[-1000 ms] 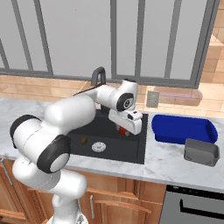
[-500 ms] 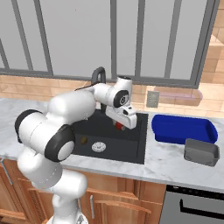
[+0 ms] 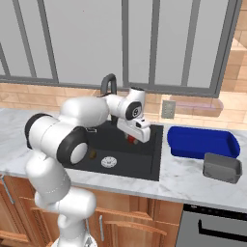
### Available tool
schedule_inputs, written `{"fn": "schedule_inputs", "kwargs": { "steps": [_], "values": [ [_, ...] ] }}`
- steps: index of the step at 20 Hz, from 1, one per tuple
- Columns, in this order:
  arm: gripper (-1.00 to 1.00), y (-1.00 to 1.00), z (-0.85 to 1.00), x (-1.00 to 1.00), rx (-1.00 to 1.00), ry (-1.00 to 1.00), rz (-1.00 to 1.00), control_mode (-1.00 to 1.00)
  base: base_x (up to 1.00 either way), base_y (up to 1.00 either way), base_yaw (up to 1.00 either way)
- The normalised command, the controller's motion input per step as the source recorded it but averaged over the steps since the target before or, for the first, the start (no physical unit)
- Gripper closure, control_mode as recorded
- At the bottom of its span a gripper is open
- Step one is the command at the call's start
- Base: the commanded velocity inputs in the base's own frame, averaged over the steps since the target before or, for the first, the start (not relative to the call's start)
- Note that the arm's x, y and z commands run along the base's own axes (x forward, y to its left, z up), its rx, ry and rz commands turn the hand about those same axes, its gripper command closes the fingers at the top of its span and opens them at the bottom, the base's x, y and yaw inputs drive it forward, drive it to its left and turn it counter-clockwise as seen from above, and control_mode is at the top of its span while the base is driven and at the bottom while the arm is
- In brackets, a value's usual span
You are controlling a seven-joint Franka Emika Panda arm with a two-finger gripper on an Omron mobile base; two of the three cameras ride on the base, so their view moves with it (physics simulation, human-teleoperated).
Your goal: Pick up all produce items and place them in the sink. Turn on the sink faucet to wash them. Then turn the sink off and put them in the tray.
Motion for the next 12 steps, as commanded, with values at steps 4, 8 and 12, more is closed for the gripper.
{"fn": "schedule_inputs", "kwargs": {
  "steps": [4, 8, 12],
  "values": [
    [1.0, 0.0, -0.41, 0.29, 0.0, 0.0, 0.03, -1.0, 0.0, 0.0, 0.0],
    [1.0, 0.0, -0.38, 0.3, 0.0, 0.0, 0.05, -1.0, 0.0, 0.0, 0.0],
    [1.0, 0.02, -0.45, 0.31, 0.01, 0.0, 0.06, -1.0, 0.0, 0.0, 0.0]
  ]
}}
